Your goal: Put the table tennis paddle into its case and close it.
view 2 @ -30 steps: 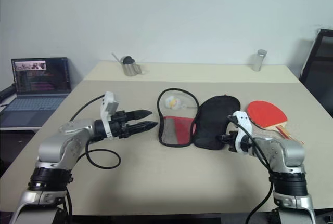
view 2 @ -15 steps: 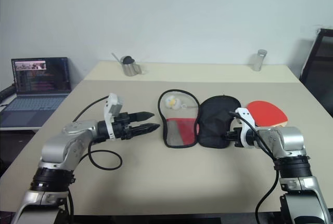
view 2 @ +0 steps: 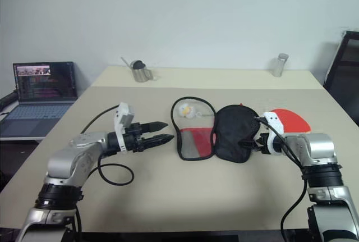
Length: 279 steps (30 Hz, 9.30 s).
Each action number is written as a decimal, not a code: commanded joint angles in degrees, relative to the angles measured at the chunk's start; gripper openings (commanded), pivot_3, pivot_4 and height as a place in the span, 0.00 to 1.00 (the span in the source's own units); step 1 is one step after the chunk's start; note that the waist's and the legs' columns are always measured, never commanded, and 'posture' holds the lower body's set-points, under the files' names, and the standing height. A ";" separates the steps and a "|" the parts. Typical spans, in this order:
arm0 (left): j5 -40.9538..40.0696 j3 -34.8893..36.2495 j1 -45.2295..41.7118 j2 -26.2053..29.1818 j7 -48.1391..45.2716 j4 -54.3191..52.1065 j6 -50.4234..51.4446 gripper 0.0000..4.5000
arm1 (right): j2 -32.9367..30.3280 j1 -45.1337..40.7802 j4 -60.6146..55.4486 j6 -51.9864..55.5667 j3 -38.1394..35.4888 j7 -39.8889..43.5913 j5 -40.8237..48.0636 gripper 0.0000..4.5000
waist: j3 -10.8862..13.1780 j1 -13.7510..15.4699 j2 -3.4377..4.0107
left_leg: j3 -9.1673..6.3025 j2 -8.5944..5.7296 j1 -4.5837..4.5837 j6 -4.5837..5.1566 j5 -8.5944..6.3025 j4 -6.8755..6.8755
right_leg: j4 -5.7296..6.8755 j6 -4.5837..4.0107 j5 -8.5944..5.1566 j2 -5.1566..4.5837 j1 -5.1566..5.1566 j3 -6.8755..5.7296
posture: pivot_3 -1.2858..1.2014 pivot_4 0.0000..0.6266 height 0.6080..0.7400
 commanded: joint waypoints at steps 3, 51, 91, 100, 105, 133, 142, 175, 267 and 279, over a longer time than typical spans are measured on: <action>0.09 0.29 -0.59 -0.40 0.20 -1.32 -1.14 0.77 | -6.12 -0.42 -2.78 -5.15 -4.09 7.57 1.61 0.99 | 0.00 0.01 0.00 | 0.00 0.00 0.00 0.00 0.00 0.00 | -0.01 0.00 0.00 0.00 0.00 -0.01 | 0.52 0.24 1.00; 1.43 -2.16 -4.13 -3.33 -1.99 0.46 -2.86 0.77 | -7.66 9.33 10.23 -18.22 -8.23 4.49 -10.42 0.99 | -0.01 -0.03 0.02 | 0.13 0.06 0.08 -0.02 0.01 0.05 | 0.05 0.00 0.01 0.11 0.04 0.14 | 0.52 0.24 1.00; 1.51 0.00 -0.48 -1.11 1.04 -2.67 -2.13 0.77 | -1.59 2.95 7.52 -17.05 -16.00 -13.66 -10.39 0.24 | 0.05 0.10 0.11 | 0.12 0.13 -0.01 0.05 -0.03 0.78 | 0.12 0.20 0.17 0.21 0.23 0.26 | 0.52 0.24 1.00; 1.15 0.74 -0.59 -1.64 1.32 -2.33 -3.29 0.77 | 5.53 0.42 -12.81 -3.18 -17.02 -20.07 -5.96 0.24 | 0.05 -0.14 0.12 | 0.35 0.13 0.04 0.10 -0.06 0.79 | 0.56 0.19 0.15 0.24 -0.04 0.60 | 0.52 0.24 1.00; -1.40 2.13 -2.13 -1.18 -1.51 -1.68 -3.19 0.77 | 17.74 -0.61 -25.07 6.09 -16.90 -27.29 -4.31 0.24 | 0.06 -0.13 0.13 | 0.35 0.17 0.03 0.10 -0.06 0.79 | 0.65 0.19 0.14 0.26 -0.10 0.62 | 0.52 0.24 1.00; 1.54 1.47 -6.14 1.46 -3.90 2.27 -8.83 0.77 | 36.30 3.55 -10.68 -10.07 -8.94 -40.09 -15.71 0.24 | 0.08 -0.96 0.15 | 0.38 0.12 -0.01 0.10 -0.06 0.76 | 0.67 0.17 0.13 0.26 -0.21 0.67 | 0.52 0.24 1.00; 1.85 1.16 -6.04 1.21 -3.84 2.19 -8.93 0.77 | 38.43 5.33 -10.76 -10.43 -8.23 -43.05 -17.68 0.24 | 0.07 -1.31 0.15 | 0.38 0.12 0.00 0.10 -0.06 0.76 | 0.69 0.17 0.13 0.25 -0.21 0.67 | 0.52 0.24 1.00; 2.35 1.09 -4.23 0.72 -2.69 1.41 -9.19 0.77 | 43.66 5.94 -15.46 -7.10 -7.76 -43.28 -17.51 0.32 | 0.07 -1.48 0.14 | 0.38 0.15 0.00 0.11 -0.07 0.72 | 0.66 0.17 0.12 0.26 -0.23 0.68 | 0.52 0.24 1.00; 6.91 -0.69 -10.73 3.56 -9.77 3.73 -16.41 0.77 | 43.41 -4.21 -12.61 1.92 -11.94 -49.53 -19.88 0.32 | 0.09 -1.50 0.17 | 0.39 0.15 -0.06 0.11 -0.07 0.48 | 0.46 0.18 0.12 0.27 -0.30 0.67 | 0.52 0.24 1.00; 7.15 -0.45 -10.19 3.00 -9.39 3.86 -16.87 0.77 | 44.14 -4.74 -12.96 3.15 -13.92 -47.75 -18.95 0.42 | 0.09 -1.55 0.16 | 0.47 0.14 -0.04 0.10 -0.06 0.10 | 0.31 0.18 0.12 0.27 -0.40 0.73 | 0.52 0.24 1.00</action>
